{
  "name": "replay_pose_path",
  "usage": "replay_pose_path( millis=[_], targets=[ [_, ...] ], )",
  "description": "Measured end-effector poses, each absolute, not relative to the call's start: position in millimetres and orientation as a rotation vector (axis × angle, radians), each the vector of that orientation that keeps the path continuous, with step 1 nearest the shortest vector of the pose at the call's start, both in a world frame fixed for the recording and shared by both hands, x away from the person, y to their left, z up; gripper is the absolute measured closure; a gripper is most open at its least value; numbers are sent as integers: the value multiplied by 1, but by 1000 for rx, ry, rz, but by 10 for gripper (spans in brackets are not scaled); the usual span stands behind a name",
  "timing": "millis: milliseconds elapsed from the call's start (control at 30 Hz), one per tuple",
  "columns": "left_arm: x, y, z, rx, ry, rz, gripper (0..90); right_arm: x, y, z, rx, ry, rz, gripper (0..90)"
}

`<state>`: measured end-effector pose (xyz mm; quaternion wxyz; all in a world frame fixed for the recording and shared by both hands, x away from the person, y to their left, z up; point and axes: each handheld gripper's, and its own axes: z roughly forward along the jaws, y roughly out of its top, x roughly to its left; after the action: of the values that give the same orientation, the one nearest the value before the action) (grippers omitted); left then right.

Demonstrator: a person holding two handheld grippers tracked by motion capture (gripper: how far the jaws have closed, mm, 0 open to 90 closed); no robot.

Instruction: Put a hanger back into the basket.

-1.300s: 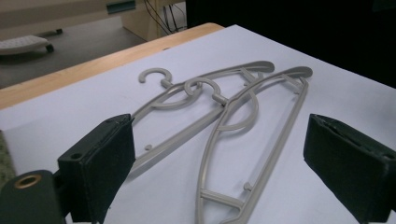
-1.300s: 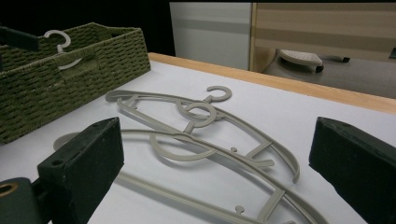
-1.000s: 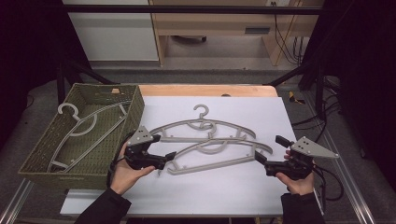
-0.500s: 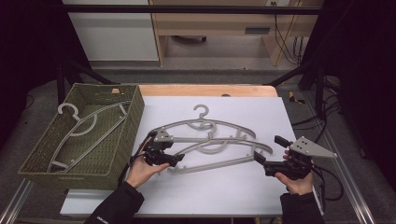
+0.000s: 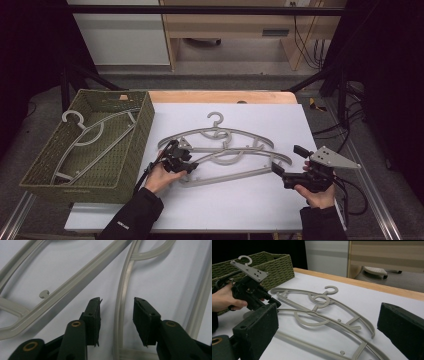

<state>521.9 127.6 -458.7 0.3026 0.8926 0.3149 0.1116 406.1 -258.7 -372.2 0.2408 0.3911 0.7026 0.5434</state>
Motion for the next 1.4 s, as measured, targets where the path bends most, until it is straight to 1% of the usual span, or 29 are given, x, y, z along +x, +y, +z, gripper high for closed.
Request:
replay_pose_path(
  millis=[67,333,367,467,500,533,633,867,1100,1400],
  targets=[
    [525,125,-459,2377,835,289,627,406,-258,-372,1070,1926,1485,35],
    [532,112,-462,2427,801,283,693,406,-259,-371,1066,1924,1492,35],
    [532,112,-462,2428,798,278,713,406,-259,-371,1065,1925,1492,35],
    [531,111,-461,2439,792,283,726,406,-259,-371,1066,1927,1492,35],
    [530,108,-459,2479,784,296,763,406,-259,-372,1068,1928,1486,34],
    [530,108,-459,2479,784,296,779,406,-259,-372,1068,1928,1486,34],
    [528,104,-457,2528,792,307,792,406,-258,-371,1069,1932,1489,34],
    [522,104,-455,2560,762,304,818,406,-259,-371,1066,1932,1491,34],
    [514,113,-456,2497,789,256,823,406,-258,-372,1069,1931,1487,34],
    [499,128,-444,2422,801,293,824,405,-259,-371,1067,1931,1491,34]
  ],
)
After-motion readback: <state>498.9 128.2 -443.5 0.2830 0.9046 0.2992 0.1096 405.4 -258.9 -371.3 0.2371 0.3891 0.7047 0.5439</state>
